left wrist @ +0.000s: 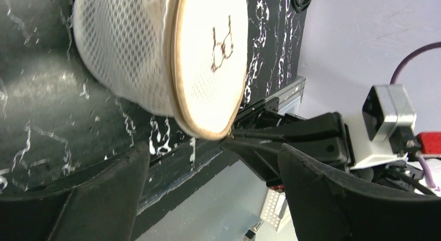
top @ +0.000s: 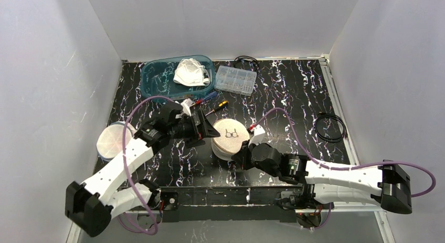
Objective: Unzip the laundry bag and remove the bra
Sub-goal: Unzip the laundry bag at the center of the board.
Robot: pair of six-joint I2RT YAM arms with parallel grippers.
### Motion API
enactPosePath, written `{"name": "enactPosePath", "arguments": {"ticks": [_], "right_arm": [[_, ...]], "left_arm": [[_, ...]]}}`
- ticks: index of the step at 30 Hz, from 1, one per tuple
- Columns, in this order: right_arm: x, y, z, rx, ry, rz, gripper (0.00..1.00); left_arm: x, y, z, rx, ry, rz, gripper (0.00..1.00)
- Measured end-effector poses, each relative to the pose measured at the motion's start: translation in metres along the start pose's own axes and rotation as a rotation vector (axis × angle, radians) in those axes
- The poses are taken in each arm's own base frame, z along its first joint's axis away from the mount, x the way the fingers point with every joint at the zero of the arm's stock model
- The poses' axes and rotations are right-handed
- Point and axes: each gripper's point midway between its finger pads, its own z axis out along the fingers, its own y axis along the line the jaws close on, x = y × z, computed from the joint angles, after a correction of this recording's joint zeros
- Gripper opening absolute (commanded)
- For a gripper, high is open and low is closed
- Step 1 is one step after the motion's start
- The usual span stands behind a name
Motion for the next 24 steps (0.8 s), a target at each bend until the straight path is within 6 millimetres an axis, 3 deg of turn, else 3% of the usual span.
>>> {"name": "enactPosePath", "arguments": {"ticks": [4,8,13,24], "right_arm": [[-0.002,0.012,0.004,-0.036,0.003,0.007,0.01],[-0.002,0.024,0.012,-0.072,0.014,0.006,0.01],[0.005,0.034,0.025,-0.095,0.046,-0.005,0.01],[0.009,0.043,0.033,-0.125,0.061,-0.004,0.01]], "left_arm": [[0.013,0.007,-0.019,-0.001,-0.028,-0.029,0.91],[0.028,0.015,-0.024,-0.019,-0.023,-0.064,0.86],[0.040,0.025,-0.013,-0.061,0.006,-0.106,0.77],[0.029,0.035,0.015,-0.115,-0.003,-0.153,0.44]]}}
